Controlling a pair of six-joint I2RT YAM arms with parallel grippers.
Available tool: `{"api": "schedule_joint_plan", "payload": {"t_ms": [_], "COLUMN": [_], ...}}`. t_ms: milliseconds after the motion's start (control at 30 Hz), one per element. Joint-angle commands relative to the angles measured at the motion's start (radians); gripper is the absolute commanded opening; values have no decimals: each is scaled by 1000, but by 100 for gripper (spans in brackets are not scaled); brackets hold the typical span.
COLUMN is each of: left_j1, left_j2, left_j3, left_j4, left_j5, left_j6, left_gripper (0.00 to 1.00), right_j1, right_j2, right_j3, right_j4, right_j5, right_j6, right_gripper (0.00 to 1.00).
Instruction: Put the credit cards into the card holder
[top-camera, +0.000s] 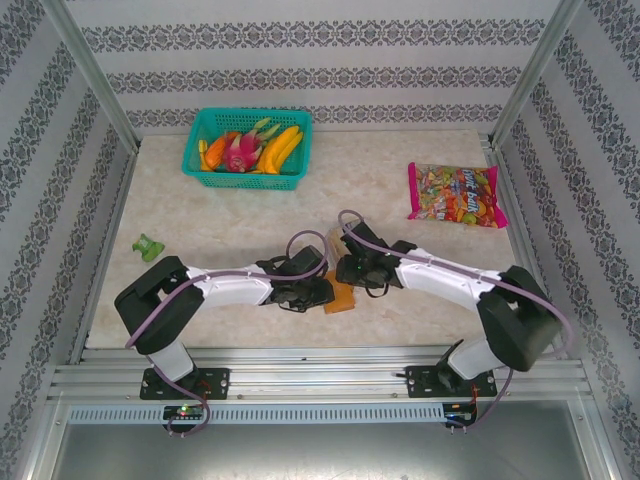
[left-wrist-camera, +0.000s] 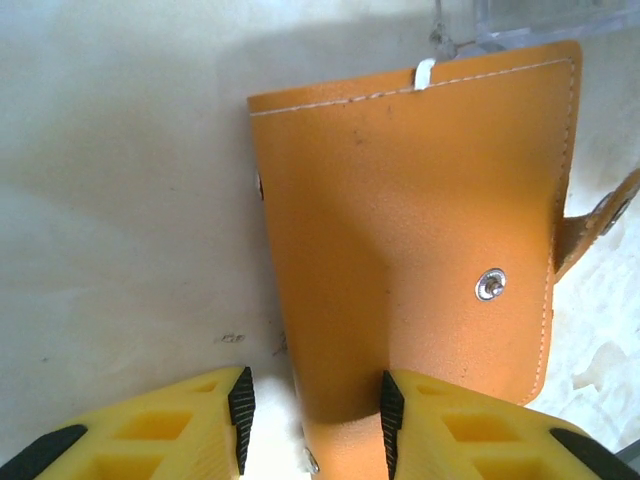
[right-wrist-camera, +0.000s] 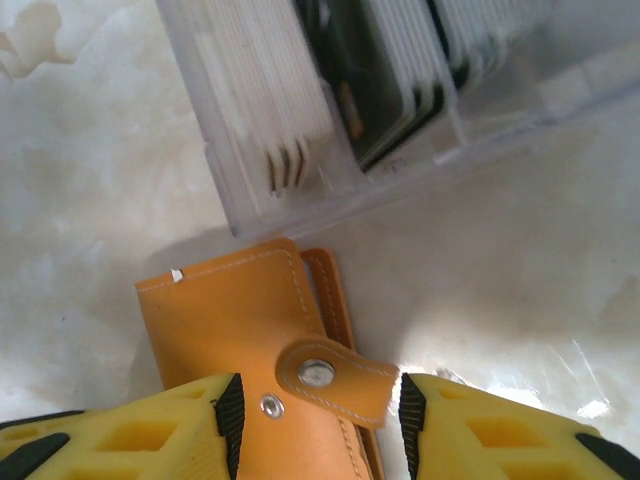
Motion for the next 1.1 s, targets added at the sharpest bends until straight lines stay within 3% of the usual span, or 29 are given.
{"api": "schedule_joint_plan", "payload": {"t_ms": [0,200,300,500,833,1067], "left_j1": [14,22,26,33,35,39], "left_j2": [-26,-35,-37,-45,-39,-30], "left_j3": [-38,-57,-59,-63,-35,-26], "left_j4": [34,56,54,44,10,3], "left_j5": [-23,-26,-26,-29,-37,-40], "left_j6": [-19,-26,-22,-19,4,10], "left_gripper": [43,44,44,44,44,44], "right_j1": [22,43,47,68,62,53], "right_j2": [57,157,187,138,81,64], "right_j3": [52,120,138,139,115,88], "right_j4": [-66,-113,-136,-184,-192,-169], "right_j5": [70,126,145,204,194,173], "right_j6": [-23,-36,-46,-59,-72,-63], "right_gripper": [47,47,42,29,30,10]}}
